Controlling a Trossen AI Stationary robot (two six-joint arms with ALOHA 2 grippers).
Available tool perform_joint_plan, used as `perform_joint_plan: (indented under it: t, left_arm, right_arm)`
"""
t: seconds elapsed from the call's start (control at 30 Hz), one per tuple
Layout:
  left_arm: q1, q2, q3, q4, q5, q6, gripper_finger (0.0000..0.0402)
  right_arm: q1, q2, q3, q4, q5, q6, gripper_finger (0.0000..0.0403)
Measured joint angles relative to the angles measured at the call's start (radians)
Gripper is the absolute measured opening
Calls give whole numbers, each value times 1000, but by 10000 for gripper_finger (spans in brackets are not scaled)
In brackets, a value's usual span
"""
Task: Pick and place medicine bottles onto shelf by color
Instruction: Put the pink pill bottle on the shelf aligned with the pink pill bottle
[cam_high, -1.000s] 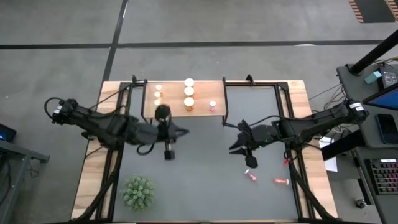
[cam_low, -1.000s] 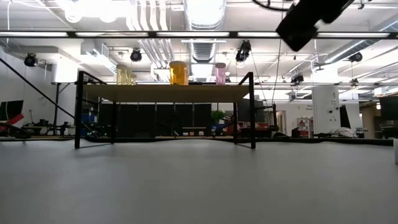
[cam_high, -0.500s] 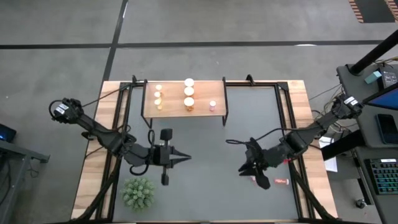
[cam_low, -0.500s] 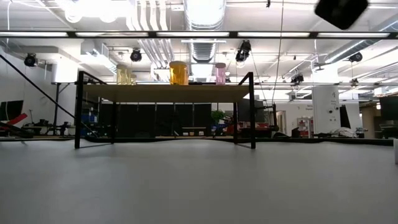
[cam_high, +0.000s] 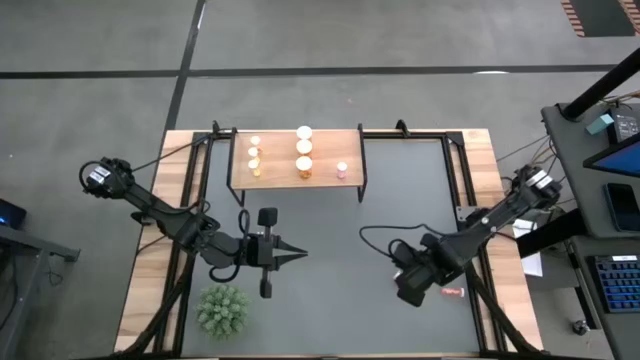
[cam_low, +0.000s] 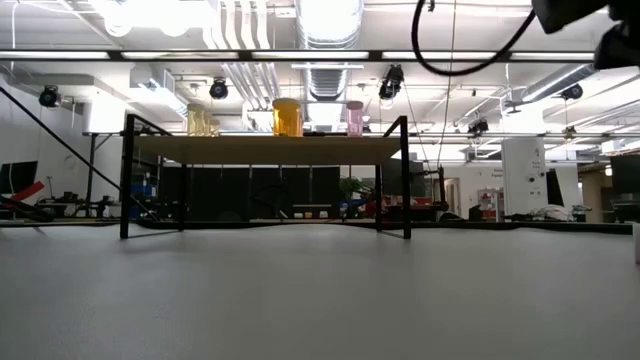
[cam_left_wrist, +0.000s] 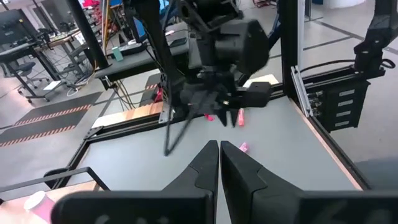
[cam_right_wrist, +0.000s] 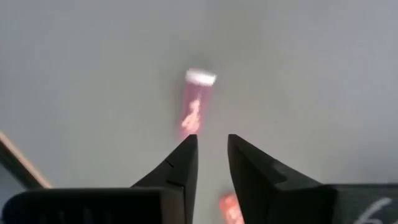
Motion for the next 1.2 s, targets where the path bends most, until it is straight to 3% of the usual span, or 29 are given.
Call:
perform_joint_plan:
  t: [0.37, 0.6, 0.77, 1.2]
  left_arm:
    - [0, 0, -32, 22, 0, 0, 0]
    - [0, 0, -35, 23, 0, 1, 0]
    - [0, 0, -35, 24, 0, 2, 0]
    - [0, 0, -37, 25, 0, 0, 0]
  right_arm:
    - [0, 153, -2, 66, -10, -20, 221]
    - [-2, 245, -45, 164, -5, -37, 254]
    - [-3, 295, -51, 173, 30, -28, 226]
    - [-2, 285, -59, 203, 46, -70, 84]
